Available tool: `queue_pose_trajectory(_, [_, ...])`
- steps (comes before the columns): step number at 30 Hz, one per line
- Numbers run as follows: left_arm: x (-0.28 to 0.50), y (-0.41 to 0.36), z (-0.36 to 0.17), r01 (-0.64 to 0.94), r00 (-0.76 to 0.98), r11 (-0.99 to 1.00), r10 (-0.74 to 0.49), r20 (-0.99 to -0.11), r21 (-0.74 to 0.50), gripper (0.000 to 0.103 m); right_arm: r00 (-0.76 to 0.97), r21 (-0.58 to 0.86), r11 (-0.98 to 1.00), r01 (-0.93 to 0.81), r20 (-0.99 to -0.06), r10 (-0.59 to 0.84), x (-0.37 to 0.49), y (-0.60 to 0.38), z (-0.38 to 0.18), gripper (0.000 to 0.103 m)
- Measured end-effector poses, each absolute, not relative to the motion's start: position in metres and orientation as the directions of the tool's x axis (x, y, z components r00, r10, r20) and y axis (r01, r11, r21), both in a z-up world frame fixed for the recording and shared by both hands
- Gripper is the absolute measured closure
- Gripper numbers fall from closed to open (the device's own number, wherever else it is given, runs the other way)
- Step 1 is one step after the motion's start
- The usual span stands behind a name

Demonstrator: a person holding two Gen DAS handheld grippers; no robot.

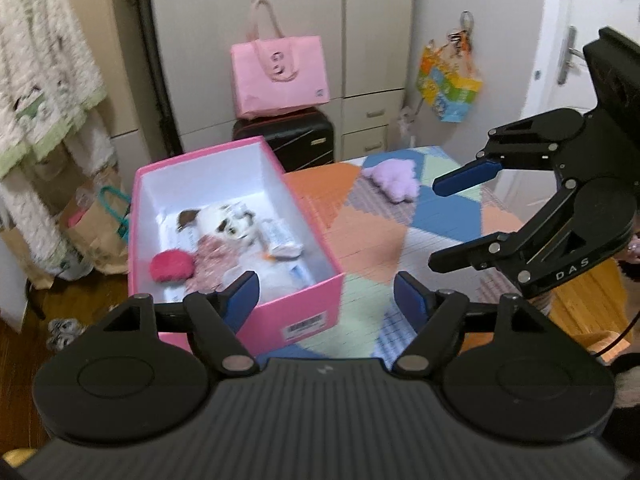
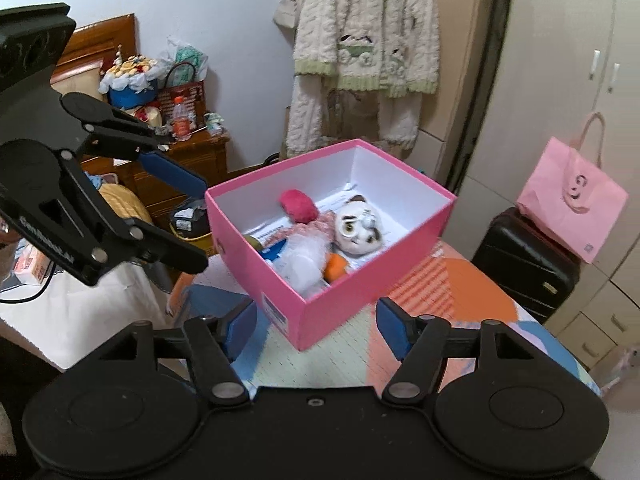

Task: Organize soft objects
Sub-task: 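Move both tools back from the box toward the lavender plush bear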

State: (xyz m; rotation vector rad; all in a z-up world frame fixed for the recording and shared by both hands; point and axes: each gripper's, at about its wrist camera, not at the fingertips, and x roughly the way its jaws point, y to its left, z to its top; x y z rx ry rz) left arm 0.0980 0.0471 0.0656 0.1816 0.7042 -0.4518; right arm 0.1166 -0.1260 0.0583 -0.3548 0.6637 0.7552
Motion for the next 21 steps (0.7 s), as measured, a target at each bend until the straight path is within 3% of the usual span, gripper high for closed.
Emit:
queue_pose_trajectory(9, [0.122, -0.006, 0.061, 0.54, 0.604, 0.842, -0.392, -0.693, -0.005, 0.021, 0.593, -0.015, 0.77, -0.638, -0.647, 0.479, 0.117, -0.195, 0.039, 0.026])
queue_pose_trajectory(11, [0.129, -0.018, 0.058, 0.556, 0.601, 0.831, -0.413, -0.684, -0.014, 0.016, 0.606, -0.007, 0.787, -0.617, -0.643, 0.469, 0.121, -0.21, 0.033, 0.02])
queue_pose_trajectory(21, [0.177, -0.066, 0.032, 0.54, 0.6, 0.838, -0.448, -0.663, -0.078, 0.008, 0.658, -0.037, 0.8, -0.599, -0.592, 0.466, 0.148, -0.259, -0.001, 0.016])
